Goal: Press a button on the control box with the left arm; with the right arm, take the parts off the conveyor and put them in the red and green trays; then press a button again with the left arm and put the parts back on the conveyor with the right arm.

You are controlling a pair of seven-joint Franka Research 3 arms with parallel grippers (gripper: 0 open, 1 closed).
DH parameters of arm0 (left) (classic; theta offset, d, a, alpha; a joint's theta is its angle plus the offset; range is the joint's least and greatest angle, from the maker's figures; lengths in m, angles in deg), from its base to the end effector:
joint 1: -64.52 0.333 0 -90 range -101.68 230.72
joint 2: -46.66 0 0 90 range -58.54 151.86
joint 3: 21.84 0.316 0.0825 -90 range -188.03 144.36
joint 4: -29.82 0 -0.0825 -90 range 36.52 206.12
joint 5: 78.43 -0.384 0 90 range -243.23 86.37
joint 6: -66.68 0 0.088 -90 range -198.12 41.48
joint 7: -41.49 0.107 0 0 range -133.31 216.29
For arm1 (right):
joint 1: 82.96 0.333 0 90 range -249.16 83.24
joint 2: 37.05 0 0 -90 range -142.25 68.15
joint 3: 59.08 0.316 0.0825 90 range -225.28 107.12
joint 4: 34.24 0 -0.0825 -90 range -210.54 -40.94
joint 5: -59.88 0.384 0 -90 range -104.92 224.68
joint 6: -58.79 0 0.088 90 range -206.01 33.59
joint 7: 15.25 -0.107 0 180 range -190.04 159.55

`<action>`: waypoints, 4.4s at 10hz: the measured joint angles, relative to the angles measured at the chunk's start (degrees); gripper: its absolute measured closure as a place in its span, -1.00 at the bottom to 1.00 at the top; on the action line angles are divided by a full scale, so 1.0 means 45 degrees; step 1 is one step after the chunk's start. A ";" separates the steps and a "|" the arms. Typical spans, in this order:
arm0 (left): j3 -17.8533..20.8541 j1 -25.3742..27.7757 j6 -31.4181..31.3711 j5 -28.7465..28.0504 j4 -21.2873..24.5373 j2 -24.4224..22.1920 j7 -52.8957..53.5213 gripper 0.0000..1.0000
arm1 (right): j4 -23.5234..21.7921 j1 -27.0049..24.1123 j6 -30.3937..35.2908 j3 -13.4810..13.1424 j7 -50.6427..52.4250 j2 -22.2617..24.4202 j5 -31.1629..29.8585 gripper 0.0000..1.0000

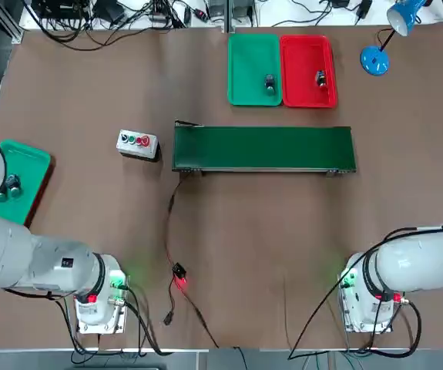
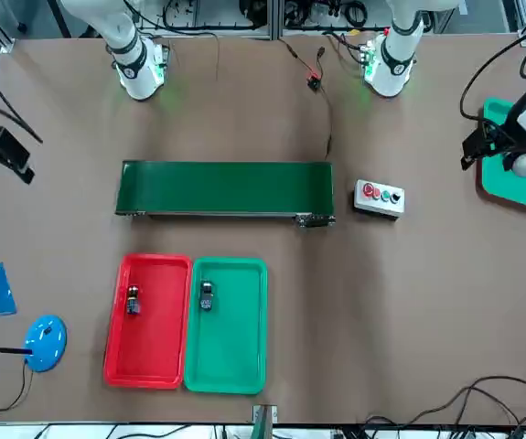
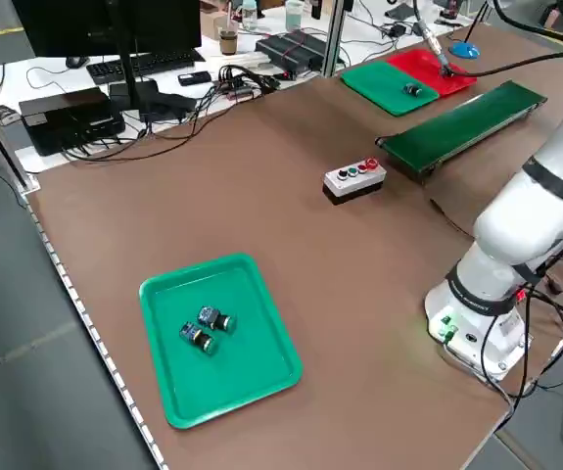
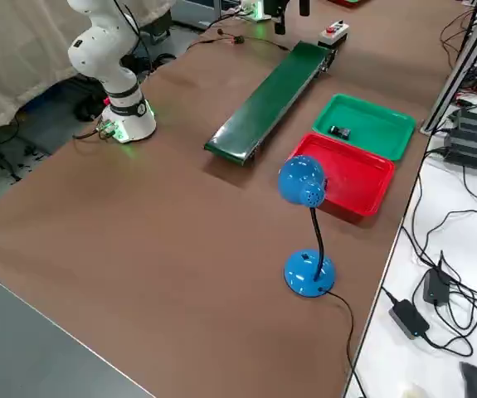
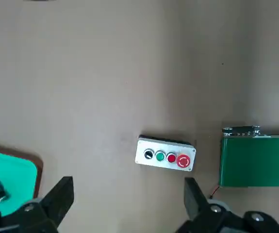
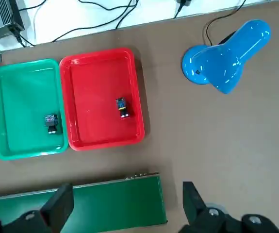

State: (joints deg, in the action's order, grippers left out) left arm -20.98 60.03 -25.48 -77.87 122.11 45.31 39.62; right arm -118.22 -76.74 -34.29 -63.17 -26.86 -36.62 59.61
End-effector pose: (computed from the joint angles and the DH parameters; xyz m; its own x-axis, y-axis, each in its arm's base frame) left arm 0.5494 -0.0358 0.6219 0.9993 -0.0303 0.0209 -0.0306 -0.9995 0.0108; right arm 0.5566 0.0200 0.6838 0.9727 -0.1650 0.1630 -0.1624 -0.9863 -0.0293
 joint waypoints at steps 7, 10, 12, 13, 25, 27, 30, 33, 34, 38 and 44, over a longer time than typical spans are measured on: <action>0.0000 -0.0002 0.0233 0.0000 0.0000 0.0000 -0.0053 -1.00 | -0.1009 -0.0083 0.0123 -0.0525 0.1502 0.0487 -0.0061 -0.98; 0.0000 -0.0002 0.0318 0.0000 0.0000 -0.0001 -0.0071 -1.00 | -0.1185 -0.0084 0.0581 -0.0666 0.1860 0.0487 -0.0096 -0.98; -0.0010 -0.0019 0.0638 0.0000 0.0000 -0.0030 -0.0077 -0.95 | -0.1187 -0.0084 0.0814 -0.0710 0.1972 0.0488 -0.0096 -0.98; -0.0052 -0.0047 0.0741 0.0000 0.0003 -0.0080 -0.0033 -0.67 | -0.1187 -0.0083 0.0891 -0.0709 0.1992 0.0491 -0.0097 -0.98; -0.0897 -0.0157 -0.5862 0.0000 0.8370 -0.1723 0.0146 0.98 | -0.1153 -0.0081 0.0941 -0.0673 0.2034 0.0531 -0.0097 -0.98; -0.1025 -0.0175 -0.7462 0.0000 0.9871 -0.1655 0.0145 0.98 | -0.1152 -0.0081 0.0941 -0.0671 0.2048 0.0531 -0.0097 -0.98; -0.1475 -0.0181 -0.8624 0.0000 1.0567 -0.0866 0.0118 0.98 | -0.1150 -0.0080 0.0938 -0.0670 0.2088 0.0532 -0.0097 -0.98; -0.1487 -0.0169 -0.9596 0.0000 1.0580 0.0485 0.0117 0.98 | -0.1149 -0.0079 0.0941 -0.0665 0.2106 0.0534 -0.0097 -0.98; -0.1487 -0.0169 -0.9686 0.0000 1.0577 0.0776 0.0117 0.98 | -0.1148 -0.0078 0.0942 -0.0657 0.2108 0.0534 -0.0097 -0.98; -0.1503 -0.0173 -0.9727 0.0000 1.0563 0.1199 0.0117 0.98 | -0.1148 -0.0077 0.0942 -0.0612 0.2113 0.0534 -0.0097 -0.98; -0.1523 -0.0179 -0.9862 -0.0001 1.0455 0.1598 0.0118 0.98 | -0.1148 -0.0076 0.0942 -0.0578 0.2127 0.0534 -0.0097 -0.98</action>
State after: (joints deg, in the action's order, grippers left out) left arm -27.84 59.23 -69.85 -77.87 169.16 52.50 40.15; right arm -123.39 -77.08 -30.05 -65.77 -17.29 -34.22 59.17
